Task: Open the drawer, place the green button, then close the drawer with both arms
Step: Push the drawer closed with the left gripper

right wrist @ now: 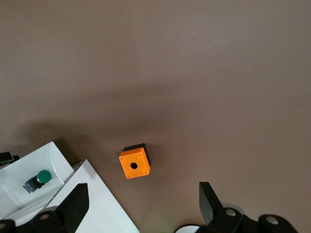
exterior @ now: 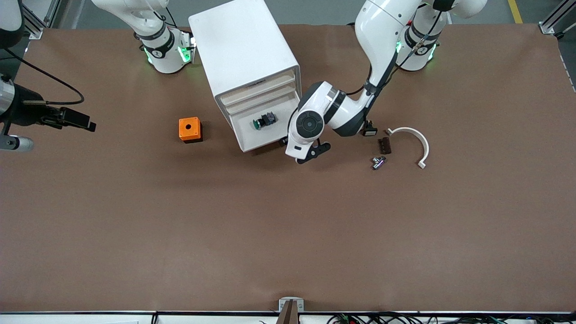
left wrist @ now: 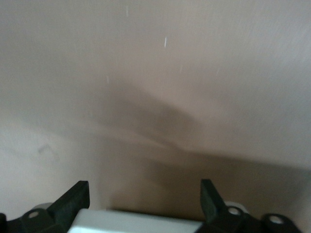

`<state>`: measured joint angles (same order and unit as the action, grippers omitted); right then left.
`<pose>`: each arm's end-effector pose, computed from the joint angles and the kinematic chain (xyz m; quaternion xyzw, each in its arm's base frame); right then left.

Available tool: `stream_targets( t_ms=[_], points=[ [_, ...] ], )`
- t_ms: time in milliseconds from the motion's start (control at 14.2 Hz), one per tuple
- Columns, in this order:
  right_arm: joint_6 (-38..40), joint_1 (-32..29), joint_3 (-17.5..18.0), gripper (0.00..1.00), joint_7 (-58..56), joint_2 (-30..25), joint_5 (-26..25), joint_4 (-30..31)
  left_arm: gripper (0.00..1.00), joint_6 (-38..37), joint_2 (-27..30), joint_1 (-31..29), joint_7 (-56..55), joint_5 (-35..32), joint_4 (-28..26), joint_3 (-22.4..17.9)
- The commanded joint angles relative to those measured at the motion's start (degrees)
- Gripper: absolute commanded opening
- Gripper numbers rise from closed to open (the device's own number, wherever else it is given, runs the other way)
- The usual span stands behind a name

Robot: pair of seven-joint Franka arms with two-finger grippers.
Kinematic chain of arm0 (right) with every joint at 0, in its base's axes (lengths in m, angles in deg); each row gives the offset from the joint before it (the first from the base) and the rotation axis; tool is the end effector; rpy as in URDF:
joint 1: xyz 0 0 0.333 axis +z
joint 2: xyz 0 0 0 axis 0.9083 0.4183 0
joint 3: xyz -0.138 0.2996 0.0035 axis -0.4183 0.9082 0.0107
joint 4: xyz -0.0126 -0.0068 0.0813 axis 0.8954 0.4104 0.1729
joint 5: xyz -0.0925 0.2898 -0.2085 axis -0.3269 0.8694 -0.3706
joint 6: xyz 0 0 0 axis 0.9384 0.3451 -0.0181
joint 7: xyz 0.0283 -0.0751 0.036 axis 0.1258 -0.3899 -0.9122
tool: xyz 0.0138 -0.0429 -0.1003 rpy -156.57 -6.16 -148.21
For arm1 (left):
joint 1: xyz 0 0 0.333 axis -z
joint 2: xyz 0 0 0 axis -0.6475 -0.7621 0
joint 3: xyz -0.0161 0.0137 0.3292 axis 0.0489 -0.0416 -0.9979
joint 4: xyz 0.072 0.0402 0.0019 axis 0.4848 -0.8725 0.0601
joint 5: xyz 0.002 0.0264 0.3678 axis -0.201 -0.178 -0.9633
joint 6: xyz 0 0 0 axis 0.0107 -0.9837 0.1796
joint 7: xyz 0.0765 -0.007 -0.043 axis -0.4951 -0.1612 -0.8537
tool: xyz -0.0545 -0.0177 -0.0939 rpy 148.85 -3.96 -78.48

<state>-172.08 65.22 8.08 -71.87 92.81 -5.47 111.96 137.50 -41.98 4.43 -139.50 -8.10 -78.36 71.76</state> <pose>0.5366 -0.0044 0.6024 -0.9940 0.0629 0.0728 0.0524 0.4310 -0.4867 0.2308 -0.9513 -0.2361 0.1981 0.0039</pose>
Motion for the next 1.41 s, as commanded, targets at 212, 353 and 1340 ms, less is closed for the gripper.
stream_targets(
  t_ms=[212,353,1340],
  points=[
    [-0.3,-1.1,1.2,1.0,-1.2,-2.2,-4.4,-0.1,1.0,2.9,-2.3,8.2,-2.2,7.0,1.8,0.4],
    [0.8,-1.4,1.1,1.0,-1.1,-2.0,-4.4,-1.2,1.0,2.9,-2.4,9.0,-3.6,7.0,1.8,0.4],
    [1.5,-2.5,1.3,1.0,-1.0,-1.7,-5.8,-3.9,1.0,-0.1,-1.7,11.2,-4.7,4.7,2.2,-1.1]
  ],
)
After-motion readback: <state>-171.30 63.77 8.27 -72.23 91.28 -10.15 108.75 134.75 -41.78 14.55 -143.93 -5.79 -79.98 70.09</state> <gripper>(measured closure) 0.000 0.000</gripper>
